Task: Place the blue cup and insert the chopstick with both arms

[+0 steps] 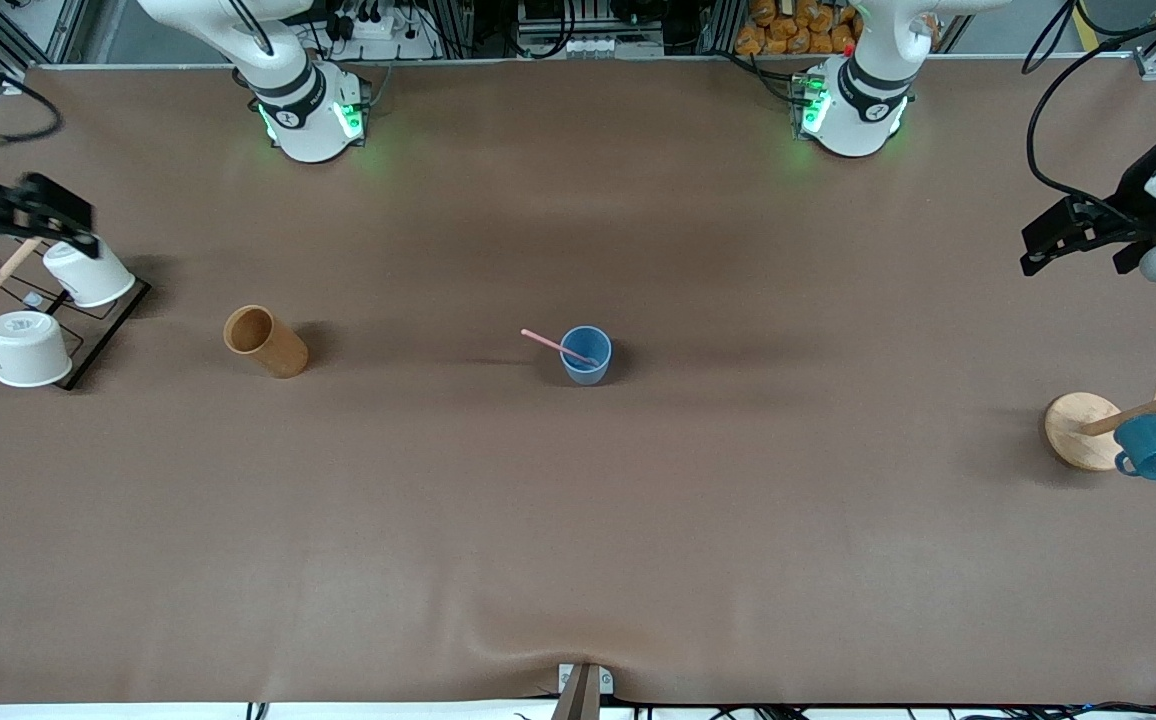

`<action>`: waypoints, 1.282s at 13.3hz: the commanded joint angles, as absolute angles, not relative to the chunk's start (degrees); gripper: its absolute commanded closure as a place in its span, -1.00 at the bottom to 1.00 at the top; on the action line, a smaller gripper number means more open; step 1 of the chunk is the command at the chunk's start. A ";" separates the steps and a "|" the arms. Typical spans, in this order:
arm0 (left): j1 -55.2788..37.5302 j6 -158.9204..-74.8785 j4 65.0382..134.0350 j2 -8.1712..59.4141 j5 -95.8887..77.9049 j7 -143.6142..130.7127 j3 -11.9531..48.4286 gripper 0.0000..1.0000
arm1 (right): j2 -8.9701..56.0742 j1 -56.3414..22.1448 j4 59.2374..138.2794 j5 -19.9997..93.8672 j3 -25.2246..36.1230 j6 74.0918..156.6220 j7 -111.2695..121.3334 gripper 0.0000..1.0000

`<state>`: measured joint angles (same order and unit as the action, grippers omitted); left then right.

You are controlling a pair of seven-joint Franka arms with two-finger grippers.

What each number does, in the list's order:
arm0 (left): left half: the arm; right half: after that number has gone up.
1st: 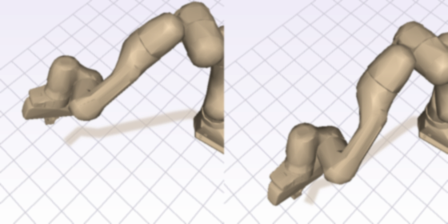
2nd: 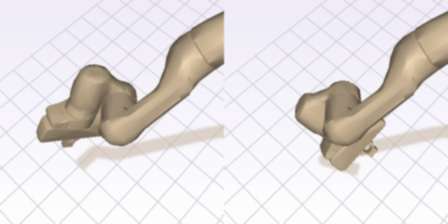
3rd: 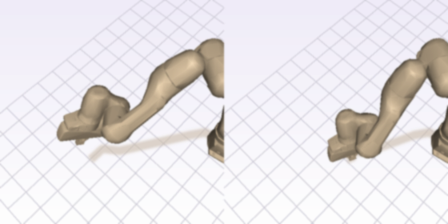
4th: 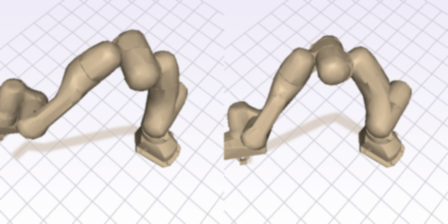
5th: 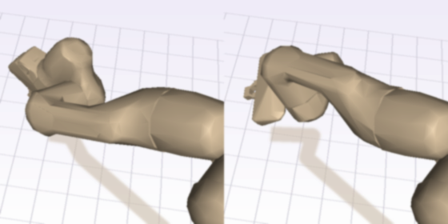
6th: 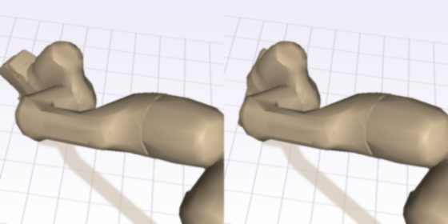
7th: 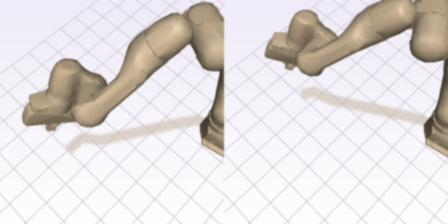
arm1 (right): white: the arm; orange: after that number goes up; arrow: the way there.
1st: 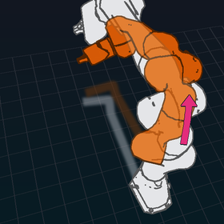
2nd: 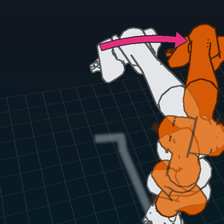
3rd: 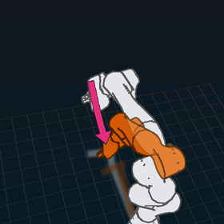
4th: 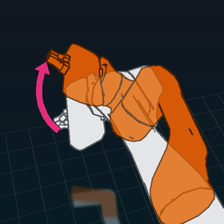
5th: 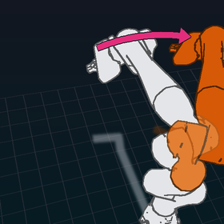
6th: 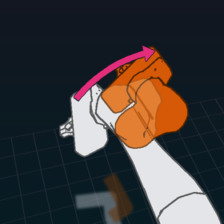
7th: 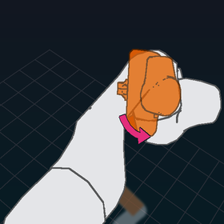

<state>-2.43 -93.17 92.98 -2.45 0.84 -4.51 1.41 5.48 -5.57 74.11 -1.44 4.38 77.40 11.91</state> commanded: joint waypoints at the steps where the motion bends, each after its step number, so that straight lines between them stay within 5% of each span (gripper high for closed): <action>1: -1.93 -93.25 92.55 -2.46 -0.09 -3.52 1.58 -1.00 | 1.68 -1.68 77.34 -1.58 2.11 76.30 15.20 -1.00; 17: -1.93 -93.16 92.46 -2.29 0.00 -3.43 1.58 -1.00 | 1.05 1.31 83.58 -2.10 -1.66 75.76 14.50 -1.00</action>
<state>-2.42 -93.17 92.98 -2.44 0.84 -4.51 1.41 2.52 0.01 81.76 -1.46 0.98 74.87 14.42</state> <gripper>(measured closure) 0.000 0.000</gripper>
